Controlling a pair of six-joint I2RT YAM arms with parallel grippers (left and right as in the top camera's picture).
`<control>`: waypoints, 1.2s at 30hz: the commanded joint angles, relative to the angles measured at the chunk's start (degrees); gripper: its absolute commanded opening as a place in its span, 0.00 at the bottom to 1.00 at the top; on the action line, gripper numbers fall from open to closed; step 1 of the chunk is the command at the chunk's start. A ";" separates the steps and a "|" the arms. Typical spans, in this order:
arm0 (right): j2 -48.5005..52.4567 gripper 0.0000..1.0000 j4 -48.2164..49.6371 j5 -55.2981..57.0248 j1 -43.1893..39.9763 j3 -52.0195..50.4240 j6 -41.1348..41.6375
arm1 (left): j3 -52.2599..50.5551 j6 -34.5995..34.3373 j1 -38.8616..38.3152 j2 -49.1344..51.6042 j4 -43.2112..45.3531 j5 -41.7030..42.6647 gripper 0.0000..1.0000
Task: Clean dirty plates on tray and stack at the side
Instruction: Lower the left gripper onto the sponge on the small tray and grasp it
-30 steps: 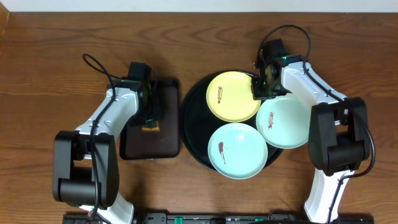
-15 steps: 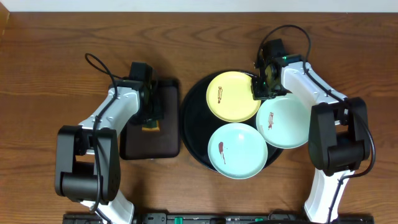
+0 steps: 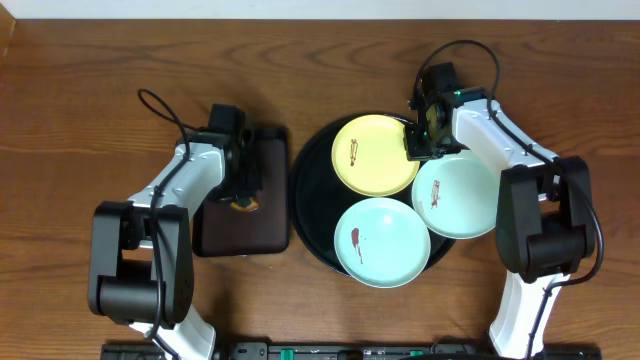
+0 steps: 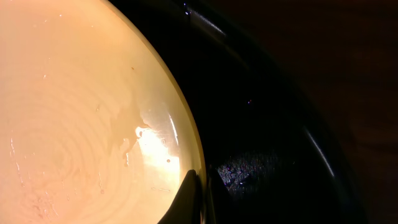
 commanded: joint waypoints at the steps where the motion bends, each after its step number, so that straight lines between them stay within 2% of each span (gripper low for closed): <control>1: 1.44 0.01 -0.31 0.42 0.09 -0.24 -0.44 | 2.27 0.90 -0.02 -2.05 -0.39 -0.07 0.07; 3: 1.44 0.01 -0.31 0.42 0.09 -0.24 -0.44 | 2.29 3.23 -0.02 -3.26 -0.61 -0.02 0.07; 12: 1.44 0.01 -0.28 0.42 0.20 -0.24 -0.46 | 2.29 3.37 -0.02 -11.19 -0.79 -0.17 0.08; 20: 1.44 0.01 -0.28 0.42 0.22 -0.26 -0.46 | 2.27 2.51 -1.90 -23.15 -1.03 -9.99 0.07; 26: 1.44 0.01 -0.26 0.42 0.24 -0.26 -0.50 | 2.27 2.54 -3.10 -28.70 -1.09 -9.92 0.07; 30: 1.44 0.01 -0.28 0.42 0.24 -0.26 -1.51 | 2.21 2.54 -3.08 -29.05 -3.74 -8.13 0.07; 33: 1.44 0.01 -0.26 0.42 0.24 -0.26 -1.51 | 0.83 2.49 -3.10 -27.36 -5.51 -3.15 0.08; 36: 1.44 0.01 -0.24 0.42 0.24 -0.26 -1.51 | -2.47 2.54 -3.08 -23.71 -3.06 -1.84 0.08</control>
